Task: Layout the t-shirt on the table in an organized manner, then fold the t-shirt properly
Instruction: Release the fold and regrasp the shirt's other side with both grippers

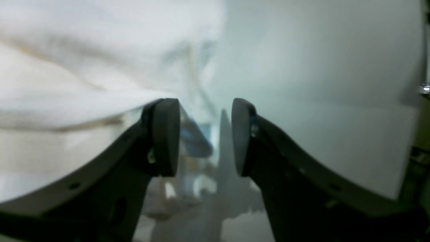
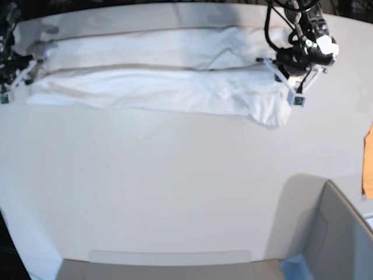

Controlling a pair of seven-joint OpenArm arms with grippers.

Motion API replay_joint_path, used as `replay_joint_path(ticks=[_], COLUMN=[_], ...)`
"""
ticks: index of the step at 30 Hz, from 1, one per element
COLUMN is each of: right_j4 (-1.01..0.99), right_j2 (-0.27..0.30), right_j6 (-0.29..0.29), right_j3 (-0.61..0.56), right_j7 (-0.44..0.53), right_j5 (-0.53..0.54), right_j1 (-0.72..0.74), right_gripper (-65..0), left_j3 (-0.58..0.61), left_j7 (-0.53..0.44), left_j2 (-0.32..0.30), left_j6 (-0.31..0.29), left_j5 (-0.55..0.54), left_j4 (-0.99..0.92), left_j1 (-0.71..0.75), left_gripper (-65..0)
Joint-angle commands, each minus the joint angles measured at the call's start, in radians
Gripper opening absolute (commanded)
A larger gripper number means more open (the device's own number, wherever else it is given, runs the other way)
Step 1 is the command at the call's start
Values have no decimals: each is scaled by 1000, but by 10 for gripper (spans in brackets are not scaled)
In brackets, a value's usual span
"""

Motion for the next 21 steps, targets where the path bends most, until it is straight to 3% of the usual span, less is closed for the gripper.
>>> replay_joint_path(ticks=[1, 11, 15, 18, 21], right_j4=[41, 87, 96, 101, 65], right_j2=[15, 7, 7, 7, 7], right_j6=[-4, -4, -4, 21, 38], right_j3=[37, 74, 67, -10, -148], right_j7=[15, 19, 22, 21, 19], right_j5=[-1, -33, 44, 148, 163], right_j1=[5, -66, -52, -9, 31], right_gripper=[-393, -393, -393, -393, -393], left_j3=[-3, -1, 1, 1, 1], left_j7=[-10, -10, -10, -10, -10], left_j2=[-6, -6, -6, -6, -6], left_j6=[5, 5, 5, 5, 5], left_j5=[-3, -3, -3, -3, 0], left_j4=[17, 17, 16, 16, 16], left_j1=[-5, -5, -5, -5, -3], left_gripper=[-650, -650, -650, -650, -650])
